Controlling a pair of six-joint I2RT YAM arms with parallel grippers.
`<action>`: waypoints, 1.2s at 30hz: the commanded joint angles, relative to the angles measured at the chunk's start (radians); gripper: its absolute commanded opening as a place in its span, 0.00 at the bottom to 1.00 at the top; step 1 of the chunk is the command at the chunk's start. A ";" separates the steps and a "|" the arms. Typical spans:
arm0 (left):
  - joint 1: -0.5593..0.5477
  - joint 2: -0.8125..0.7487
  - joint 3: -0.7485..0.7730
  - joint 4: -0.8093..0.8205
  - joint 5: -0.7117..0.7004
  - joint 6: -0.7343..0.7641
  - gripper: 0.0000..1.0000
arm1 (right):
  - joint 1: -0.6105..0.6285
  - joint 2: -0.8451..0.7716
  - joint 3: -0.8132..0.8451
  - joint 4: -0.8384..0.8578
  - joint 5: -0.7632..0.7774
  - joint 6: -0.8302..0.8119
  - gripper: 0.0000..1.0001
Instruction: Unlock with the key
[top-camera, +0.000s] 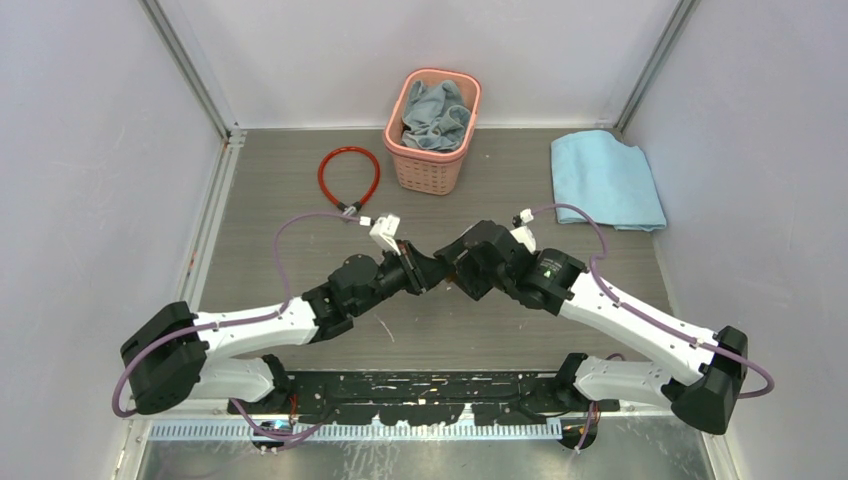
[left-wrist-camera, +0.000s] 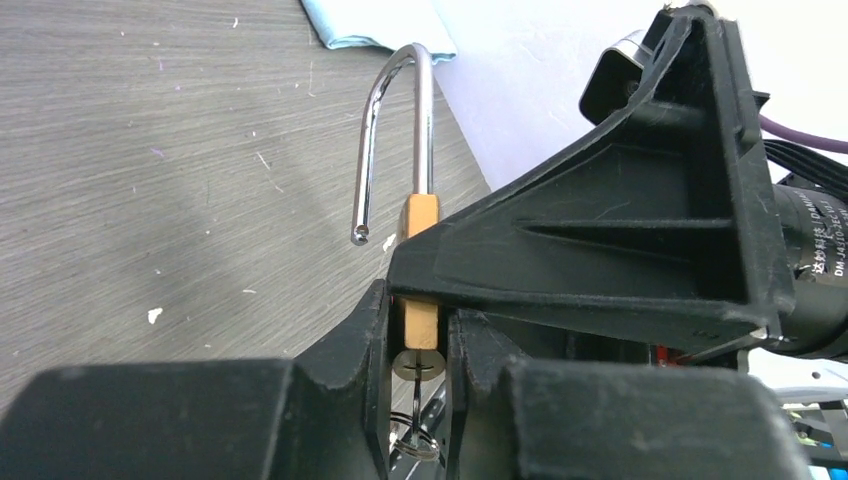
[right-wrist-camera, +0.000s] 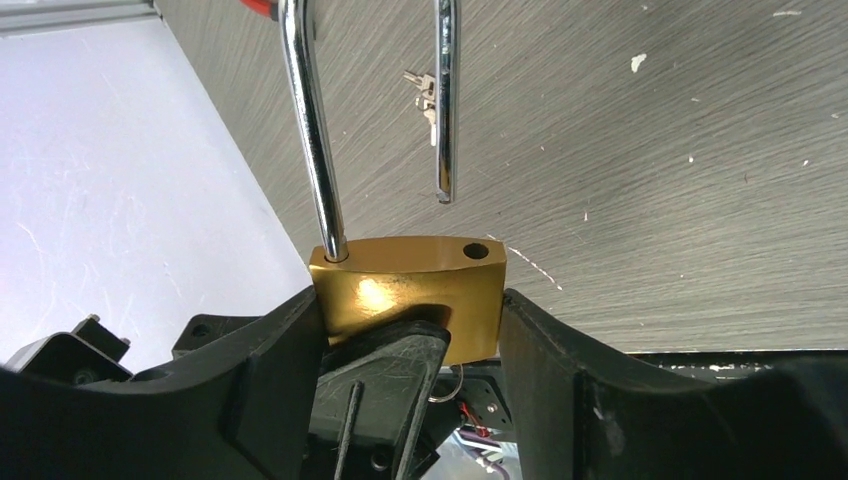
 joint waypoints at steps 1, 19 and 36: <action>0.006 -0.033 -0.047 0.104 -0.004 -0.030 0.00 | 0.005 -0.058 -0.030 0.127 0.034 0.005 0.75; 0.005 -0.123 -0.120 0.040 0.070 0.056 0.00 | 0.000 -0.092 -0.040 -0.067 0.214 -0.063 1.00; 0.007 -0.187 -0.137 -0.025 0.162 0.115 0.00 | -0.040 -0.075 -0.033 -0.151 0.240 -0.059 0.95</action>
